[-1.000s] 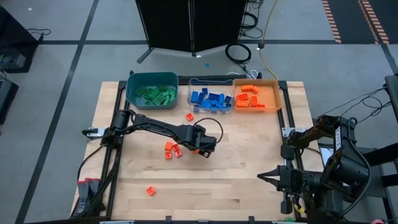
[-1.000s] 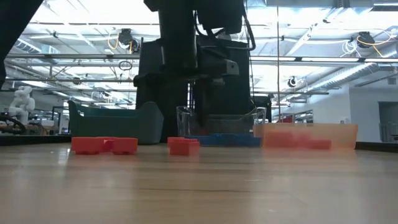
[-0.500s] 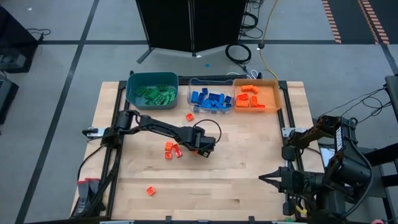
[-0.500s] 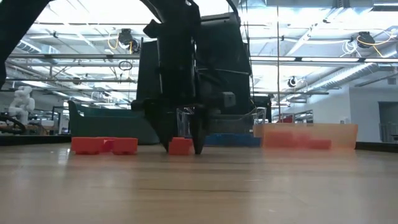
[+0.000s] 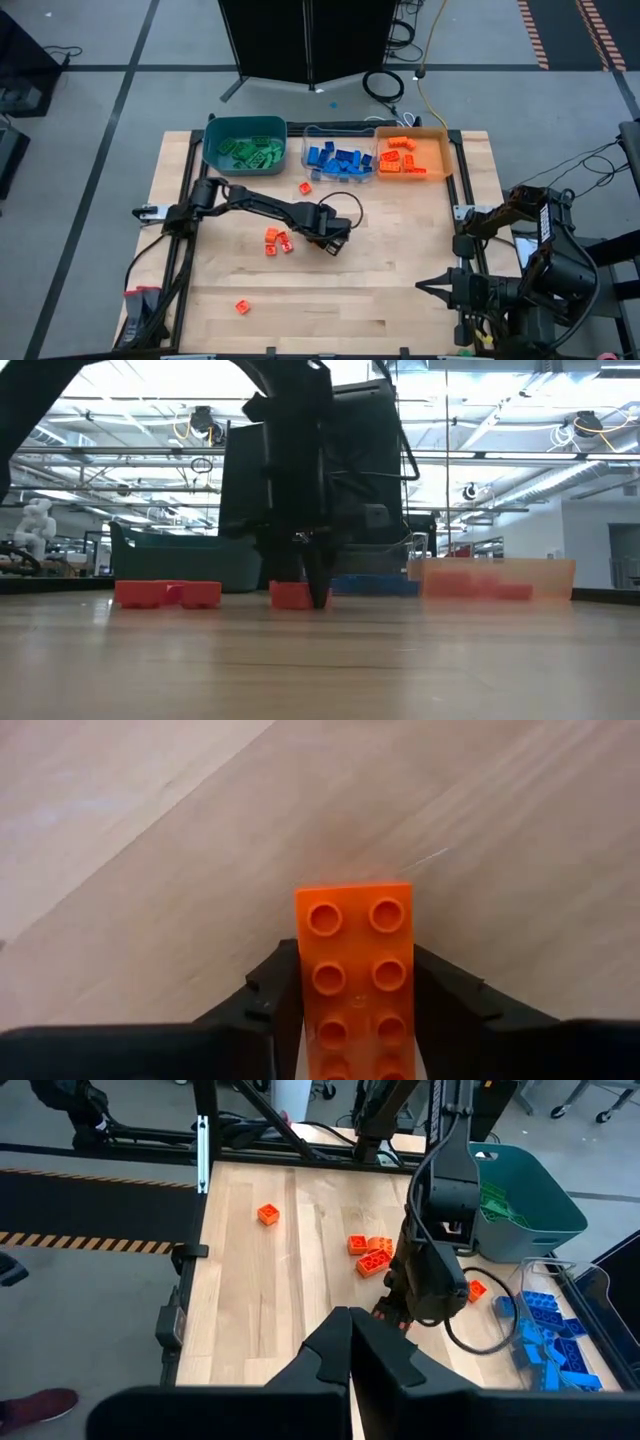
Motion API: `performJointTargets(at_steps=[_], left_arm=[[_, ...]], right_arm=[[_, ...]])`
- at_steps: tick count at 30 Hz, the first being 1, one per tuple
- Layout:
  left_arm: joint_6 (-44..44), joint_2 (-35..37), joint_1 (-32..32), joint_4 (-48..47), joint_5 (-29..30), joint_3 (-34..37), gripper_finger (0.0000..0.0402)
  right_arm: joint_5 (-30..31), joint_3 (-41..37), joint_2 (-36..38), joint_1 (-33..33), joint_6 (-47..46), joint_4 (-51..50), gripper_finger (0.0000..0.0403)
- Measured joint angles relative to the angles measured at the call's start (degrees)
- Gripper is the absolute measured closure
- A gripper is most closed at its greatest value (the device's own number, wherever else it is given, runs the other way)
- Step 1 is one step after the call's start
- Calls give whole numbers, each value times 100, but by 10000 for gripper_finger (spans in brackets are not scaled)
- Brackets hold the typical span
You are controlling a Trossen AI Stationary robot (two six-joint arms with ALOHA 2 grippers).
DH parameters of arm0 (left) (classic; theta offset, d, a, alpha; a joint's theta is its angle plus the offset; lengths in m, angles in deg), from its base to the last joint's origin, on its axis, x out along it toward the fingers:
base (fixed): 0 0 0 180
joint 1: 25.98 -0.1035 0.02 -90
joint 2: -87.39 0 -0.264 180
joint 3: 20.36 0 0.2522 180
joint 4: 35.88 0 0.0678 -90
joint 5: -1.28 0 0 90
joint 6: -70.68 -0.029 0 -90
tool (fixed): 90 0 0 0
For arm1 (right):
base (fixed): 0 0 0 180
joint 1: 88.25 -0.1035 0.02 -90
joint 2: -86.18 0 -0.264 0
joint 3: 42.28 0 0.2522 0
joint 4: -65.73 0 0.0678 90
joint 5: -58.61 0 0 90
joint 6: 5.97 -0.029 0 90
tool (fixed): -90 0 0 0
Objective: Sort blocks
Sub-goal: Put the orange game piece into the orange transparent bin
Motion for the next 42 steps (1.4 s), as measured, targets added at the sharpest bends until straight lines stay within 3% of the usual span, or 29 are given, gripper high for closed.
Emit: performJointTargets(at_steps=[5, 8, 17, 24, 28, 32, 37, 42], left_arm=[[-780, -56, -234, 682, 272, -764, 258], [-1203, -20, -589, 1673, 500, -1097, 258], [-1619, -38, -1631, 4511, 973, -1163, 258], [-2083, -27, -1895, 6381, 1299, -1164, 258], [-2156, -268, -1975, 6456, 1419, -1424, 258], [-2372, -849, -1949, 6397, 1087, -2235, 258], [-2616, -1393, -1947, 5523, 1085, -3290, 258], [-2827, -1697, -1960, 5423, 1203, -3606, 258]], right_arm=[[20, 0, 0, 0, 0, -4, 403], [23, 1, 0, 0, 0, -7, 403], [27, 1, 0, 0, -147, -10, 403], [58, 0, 0, 0, -149, -102, 403], [200, 1, 0, 0, -147, -153, 403], [280, -1, 0, 4, -138, -152, 403], [311, -1, 0, 4, -275, -153, 403], [316, -1, -2, 2, -296, -153, 403]])
